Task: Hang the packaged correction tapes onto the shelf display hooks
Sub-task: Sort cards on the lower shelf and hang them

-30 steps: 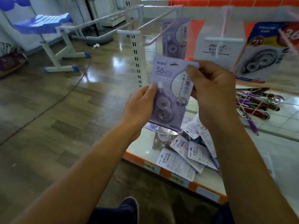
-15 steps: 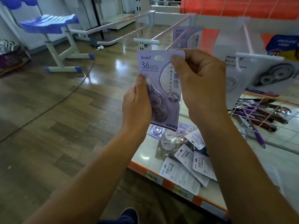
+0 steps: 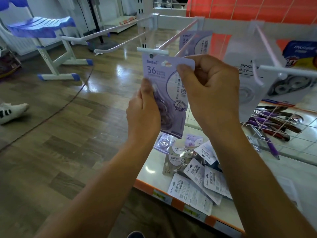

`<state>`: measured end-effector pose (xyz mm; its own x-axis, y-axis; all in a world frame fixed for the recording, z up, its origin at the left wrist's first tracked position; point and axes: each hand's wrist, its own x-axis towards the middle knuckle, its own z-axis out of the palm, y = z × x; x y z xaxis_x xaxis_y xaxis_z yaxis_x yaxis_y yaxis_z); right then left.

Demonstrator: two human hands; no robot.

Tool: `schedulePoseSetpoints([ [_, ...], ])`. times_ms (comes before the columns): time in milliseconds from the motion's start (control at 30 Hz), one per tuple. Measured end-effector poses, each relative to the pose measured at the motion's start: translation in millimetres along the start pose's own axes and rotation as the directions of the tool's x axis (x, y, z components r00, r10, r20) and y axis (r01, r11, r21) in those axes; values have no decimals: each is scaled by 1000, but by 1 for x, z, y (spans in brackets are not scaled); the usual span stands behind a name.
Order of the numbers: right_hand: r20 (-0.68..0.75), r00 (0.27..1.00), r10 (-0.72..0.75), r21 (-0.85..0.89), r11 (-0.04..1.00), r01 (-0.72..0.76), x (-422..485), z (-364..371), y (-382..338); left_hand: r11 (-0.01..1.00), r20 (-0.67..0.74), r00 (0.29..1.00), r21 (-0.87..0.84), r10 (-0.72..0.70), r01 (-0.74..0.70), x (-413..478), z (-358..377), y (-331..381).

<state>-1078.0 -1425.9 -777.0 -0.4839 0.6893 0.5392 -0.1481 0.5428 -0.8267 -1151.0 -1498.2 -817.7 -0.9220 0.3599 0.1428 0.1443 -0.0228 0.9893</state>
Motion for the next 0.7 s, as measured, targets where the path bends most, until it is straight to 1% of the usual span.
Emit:
schedulePoseSetpoints([
  [167,3,999,33,-103,994,-33,5,5,5,998,2,1000,69,-7,7,8,-5,-7],
  [233,-9,999,36,-151,988,-37,7,5,7,990,11,1000,135,29,-30,11,-6,-6],
  [333,-30,999,28,-293,955,-35,13,5,9,964,36,993,240,110,-116,16,-2,-5],
  [433,-41,998,46,-386,921,-58,21,4,13,902,105,976,373,191,-217,22,4,-5],
  [533,-73,997,14,-446,894,-45,29,6,20,836,126,948,447,293,-318,33,15,-9],
  [633,-117,993,-21,-467,884,-36,41,10,30,753,139,945,575,298,-322,47,31,-14],
  [667,-129,991,-38,-489,872,-30,46,11,33,726,135,938,602,319,-334,50,35,-15],
  [700,-135,989,-55,-517,855,-23,51,12,36,694,132,919,618,371,-369,52,39,-13],
])
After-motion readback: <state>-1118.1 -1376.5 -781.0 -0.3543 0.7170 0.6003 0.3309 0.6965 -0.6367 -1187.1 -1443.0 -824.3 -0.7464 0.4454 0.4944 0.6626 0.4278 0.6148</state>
